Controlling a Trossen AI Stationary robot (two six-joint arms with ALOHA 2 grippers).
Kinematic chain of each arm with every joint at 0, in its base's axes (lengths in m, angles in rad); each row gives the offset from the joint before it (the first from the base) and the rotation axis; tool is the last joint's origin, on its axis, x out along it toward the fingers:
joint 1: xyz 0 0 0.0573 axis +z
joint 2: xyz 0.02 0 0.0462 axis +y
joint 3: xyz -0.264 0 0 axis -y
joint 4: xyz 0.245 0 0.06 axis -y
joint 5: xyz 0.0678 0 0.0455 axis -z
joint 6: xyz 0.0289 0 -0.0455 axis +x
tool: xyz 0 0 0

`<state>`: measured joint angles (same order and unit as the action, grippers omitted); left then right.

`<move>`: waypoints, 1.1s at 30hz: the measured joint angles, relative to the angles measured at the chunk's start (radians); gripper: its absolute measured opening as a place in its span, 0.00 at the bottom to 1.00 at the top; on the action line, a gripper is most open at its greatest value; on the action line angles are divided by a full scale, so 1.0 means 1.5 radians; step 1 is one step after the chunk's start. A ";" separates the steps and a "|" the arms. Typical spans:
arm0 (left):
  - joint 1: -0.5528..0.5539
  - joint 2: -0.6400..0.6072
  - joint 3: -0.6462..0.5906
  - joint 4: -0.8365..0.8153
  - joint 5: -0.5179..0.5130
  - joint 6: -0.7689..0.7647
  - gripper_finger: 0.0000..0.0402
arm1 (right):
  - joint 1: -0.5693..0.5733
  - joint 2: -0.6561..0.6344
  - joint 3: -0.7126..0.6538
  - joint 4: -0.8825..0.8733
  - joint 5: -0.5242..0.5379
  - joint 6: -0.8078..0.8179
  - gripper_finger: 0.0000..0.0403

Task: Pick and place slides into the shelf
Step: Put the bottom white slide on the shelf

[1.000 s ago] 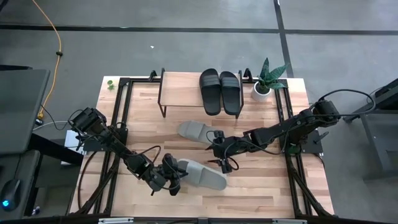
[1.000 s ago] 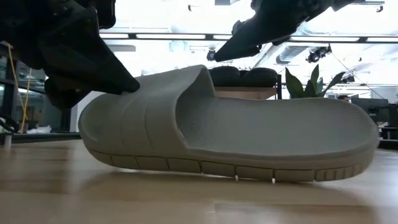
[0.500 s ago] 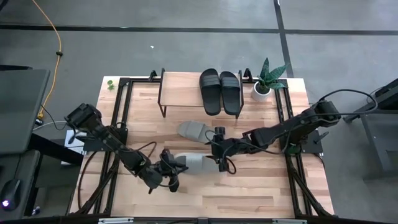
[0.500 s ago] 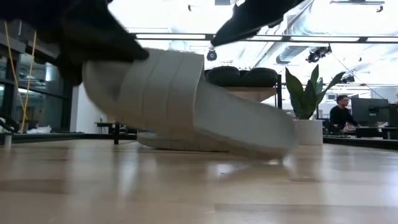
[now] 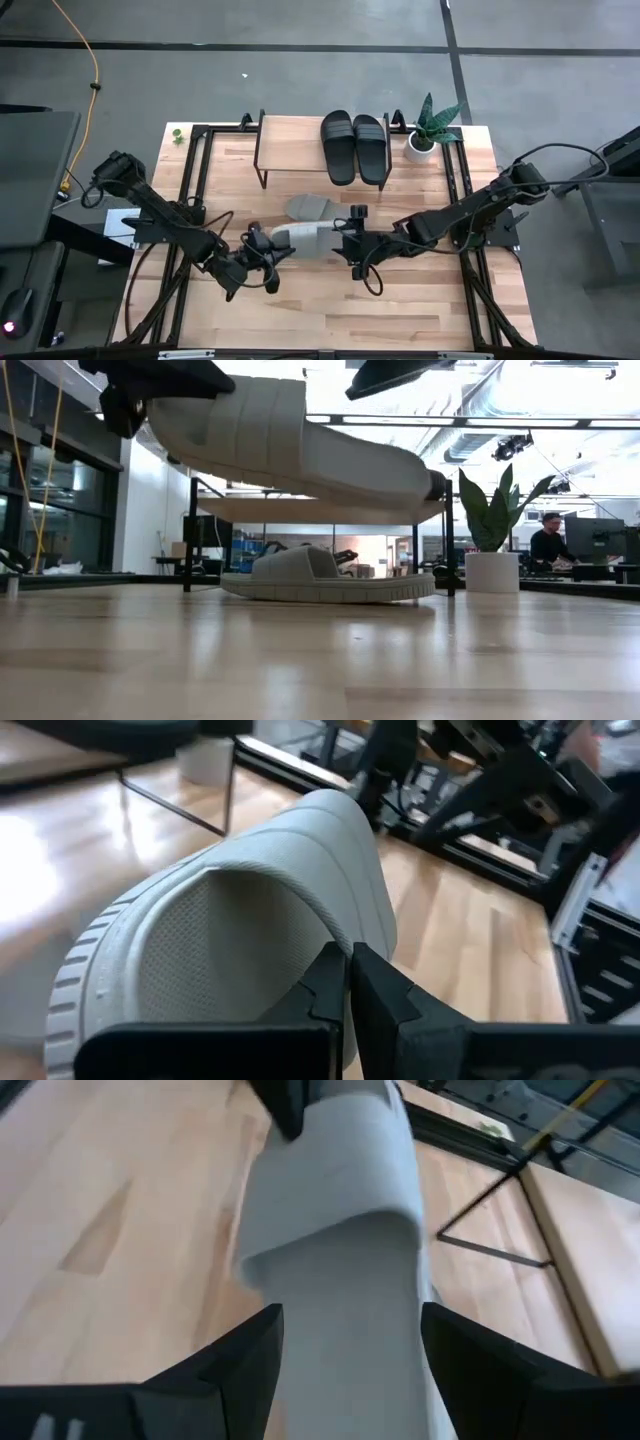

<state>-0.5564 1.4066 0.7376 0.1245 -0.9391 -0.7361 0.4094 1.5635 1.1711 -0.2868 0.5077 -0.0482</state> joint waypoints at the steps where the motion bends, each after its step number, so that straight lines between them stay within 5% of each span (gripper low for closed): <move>1: 0.000 -0.009 0.000 -0.010 -0.009 0.003 0.00 | 0.004 0.000 0.007 -0.016 0.012 0.005 0.57; 12: 0.000 -0.071 0.004 -0.006 -0.122 0.063 0.00 | 0.053 0.000 0.045 -0.065 0.152 0.003 0.57; 27: 0.002 -0.076 0.114 0.009 -0.222 0.176 0.00 | 0.063 0.000 0.045 -0.064 0.293 -0.074 0.57; 33: 0.047 -0.076 0.124 0.035 -0.193 0.182 0.00 | 0.077 0.000 0.045 -0.014 0.337 -0.161 0.57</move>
<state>-0.4863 1.2930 0.9241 0.1763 -1.2286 -0.4635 0.5244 1.5635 1.2381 -0.3082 1.0130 -0.2898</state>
